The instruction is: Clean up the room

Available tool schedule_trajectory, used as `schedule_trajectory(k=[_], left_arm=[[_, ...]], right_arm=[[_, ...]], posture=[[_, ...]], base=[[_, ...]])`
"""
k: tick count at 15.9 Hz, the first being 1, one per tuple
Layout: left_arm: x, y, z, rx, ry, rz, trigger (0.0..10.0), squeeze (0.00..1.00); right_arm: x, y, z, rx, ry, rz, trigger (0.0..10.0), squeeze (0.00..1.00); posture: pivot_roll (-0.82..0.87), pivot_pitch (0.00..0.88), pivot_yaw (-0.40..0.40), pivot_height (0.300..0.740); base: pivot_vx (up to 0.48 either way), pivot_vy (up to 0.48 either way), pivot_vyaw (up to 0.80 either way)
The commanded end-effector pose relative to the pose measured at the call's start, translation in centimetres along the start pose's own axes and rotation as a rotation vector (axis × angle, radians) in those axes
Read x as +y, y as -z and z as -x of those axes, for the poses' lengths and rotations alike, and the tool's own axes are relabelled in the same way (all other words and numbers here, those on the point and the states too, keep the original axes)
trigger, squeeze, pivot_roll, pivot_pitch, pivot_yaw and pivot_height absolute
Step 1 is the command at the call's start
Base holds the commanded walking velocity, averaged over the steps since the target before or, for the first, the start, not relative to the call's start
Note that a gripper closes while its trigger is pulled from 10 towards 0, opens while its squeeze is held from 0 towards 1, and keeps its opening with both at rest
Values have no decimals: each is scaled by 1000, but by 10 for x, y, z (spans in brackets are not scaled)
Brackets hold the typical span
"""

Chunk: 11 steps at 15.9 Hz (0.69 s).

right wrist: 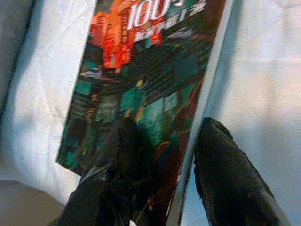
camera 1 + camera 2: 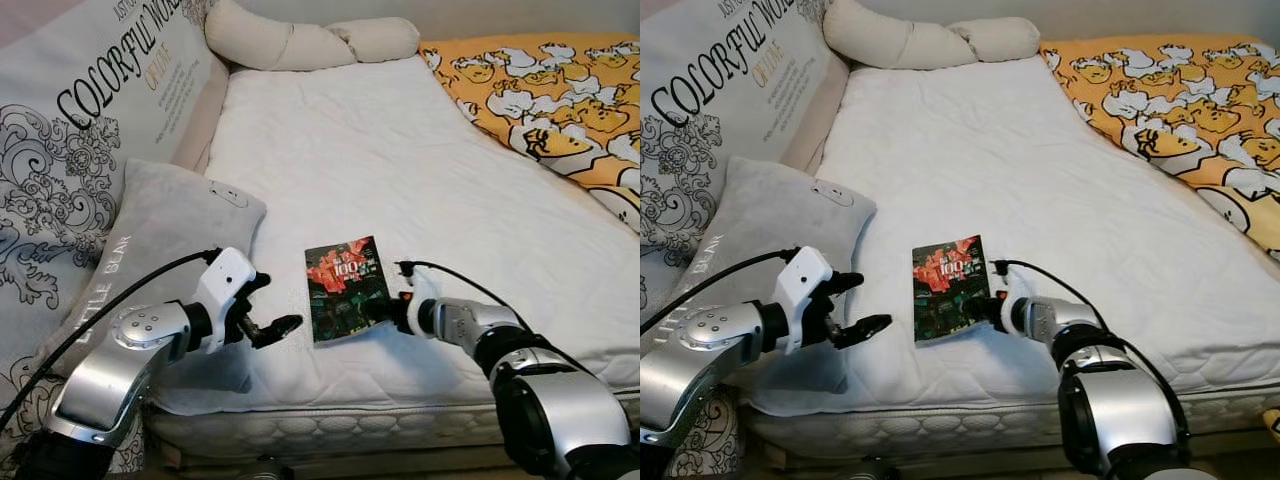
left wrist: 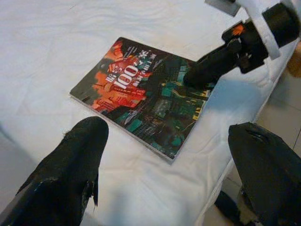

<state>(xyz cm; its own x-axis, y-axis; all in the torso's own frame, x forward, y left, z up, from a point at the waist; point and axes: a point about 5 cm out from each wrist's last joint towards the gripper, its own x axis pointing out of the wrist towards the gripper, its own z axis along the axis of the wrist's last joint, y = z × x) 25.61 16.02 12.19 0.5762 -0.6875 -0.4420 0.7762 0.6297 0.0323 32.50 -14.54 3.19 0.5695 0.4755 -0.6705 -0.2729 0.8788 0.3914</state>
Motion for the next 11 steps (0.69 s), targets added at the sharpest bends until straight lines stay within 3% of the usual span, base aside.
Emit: schedule_trajectory(k=[1, 6, 8, 9, 10, 11], left_arm=[[3, 1, 0, 17, -5, -14, 10000, 467], [3, -2, -4, -16, -13, -2, 10000, 467], [6, -9, -7, -99, -87, 64, 10000, 463], [11, -15, -8, -156, -174, 93, 10000, 467], [13, -18, -8, -187, -217, 97, 10000, 471], [13, -25, -9, -249, -283, 112, 10000, 471]], right_arm=[[-7, -13, 6, -60, 33, 9, 10000, 1000], [-25, -20, 21, -141, 29, -14, 10000, 1000], [-29, -33, 29, -295, 10, -17, 10000, 1000], [-30, -42, 37, -424, 25, -22, 10000, 773], [-28, -47, 42, -499, 41, 4, 10000, 12], [-20, -52, 55, -649, 102, 55, 10000, 0]], posture=[[26, 0, 86, 740], [-6, 0, 86, 740], [-5, 0, 83, 740], [2, 0, 85, 740], [-3, 0, 87, 740], [-6, 0, 84, 740]], base=[[0, 0, 0], [0, 0, 0], [0, 0, 0], [0, 0, 0], [0, 0, 0], [0, 0, 0]])
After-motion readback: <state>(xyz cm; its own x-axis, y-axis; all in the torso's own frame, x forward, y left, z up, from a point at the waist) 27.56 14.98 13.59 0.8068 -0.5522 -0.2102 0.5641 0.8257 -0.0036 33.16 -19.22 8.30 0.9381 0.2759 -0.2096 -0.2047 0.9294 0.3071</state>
